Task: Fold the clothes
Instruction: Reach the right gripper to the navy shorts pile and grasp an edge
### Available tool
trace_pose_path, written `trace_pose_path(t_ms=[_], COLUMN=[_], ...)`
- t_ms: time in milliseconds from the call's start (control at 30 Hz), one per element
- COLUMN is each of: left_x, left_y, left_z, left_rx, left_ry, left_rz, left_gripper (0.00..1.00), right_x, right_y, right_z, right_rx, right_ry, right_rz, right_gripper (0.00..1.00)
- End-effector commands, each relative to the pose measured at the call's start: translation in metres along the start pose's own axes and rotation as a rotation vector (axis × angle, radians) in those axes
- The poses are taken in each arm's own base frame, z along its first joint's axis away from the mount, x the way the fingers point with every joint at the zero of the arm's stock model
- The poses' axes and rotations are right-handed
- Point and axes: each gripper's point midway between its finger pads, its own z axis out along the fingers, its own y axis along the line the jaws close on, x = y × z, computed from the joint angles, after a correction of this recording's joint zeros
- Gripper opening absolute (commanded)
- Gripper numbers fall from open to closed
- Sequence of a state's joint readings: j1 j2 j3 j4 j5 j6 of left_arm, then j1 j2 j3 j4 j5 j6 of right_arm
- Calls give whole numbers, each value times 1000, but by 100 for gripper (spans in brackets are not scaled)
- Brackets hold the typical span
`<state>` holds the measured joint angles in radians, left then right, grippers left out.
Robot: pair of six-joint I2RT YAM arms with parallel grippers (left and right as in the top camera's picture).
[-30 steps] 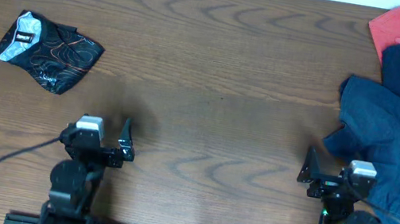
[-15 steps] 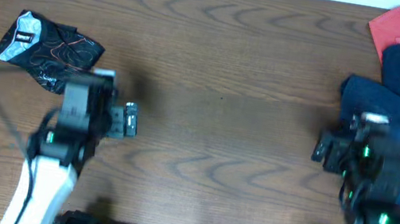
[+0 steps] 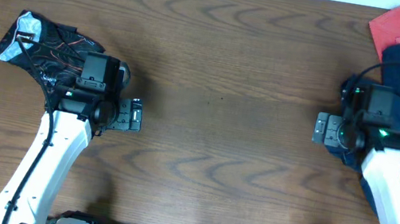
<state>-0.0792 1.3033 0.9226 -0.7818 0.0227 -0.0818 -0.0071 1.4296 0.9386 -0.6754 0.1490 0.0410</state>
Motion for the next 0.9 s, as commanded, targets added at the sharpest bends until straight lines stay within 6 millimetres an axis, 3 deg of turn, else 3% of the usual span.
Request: trace_pose_path(t_ms=[0,200,367,433,500,533,700,767,867], left_x=[-5,-5,-5,-5,-5,-5,-5,-5,-6], left_y=[1,1,1,1,1,1,1,1,1], left_z=[-3,-3,-3,-3,-3,-3,-3,-3,-3], left_rx=[-4,-4,-4,-4,-4,-4,-4,-4,-4], left_ry=[-13,-13,-13,-13,-13,-13,-13,-13,-16], left_rz=[-13,-13,-13,-13,-13,-13,-13,-13,-13], left_gripper=[98,98,98,98,98,98,98,98,98], right_x=[8,18,22,25,30,31,17,1,-35], right_y=[-5,-19,-17,-17,-19,-20,-24,-29,-42], right_z=[24,66,90,97,101,101,82,63,17], right_rx=[41,157,160,162,165,166,166,164,165], right_ry=[72,143,164,180,197,202,151,93,-40], right_rz=[-18,36,46,46,50,51,67,86,132], right_gripper=[99,99,97,83,35,4,1,1,1])
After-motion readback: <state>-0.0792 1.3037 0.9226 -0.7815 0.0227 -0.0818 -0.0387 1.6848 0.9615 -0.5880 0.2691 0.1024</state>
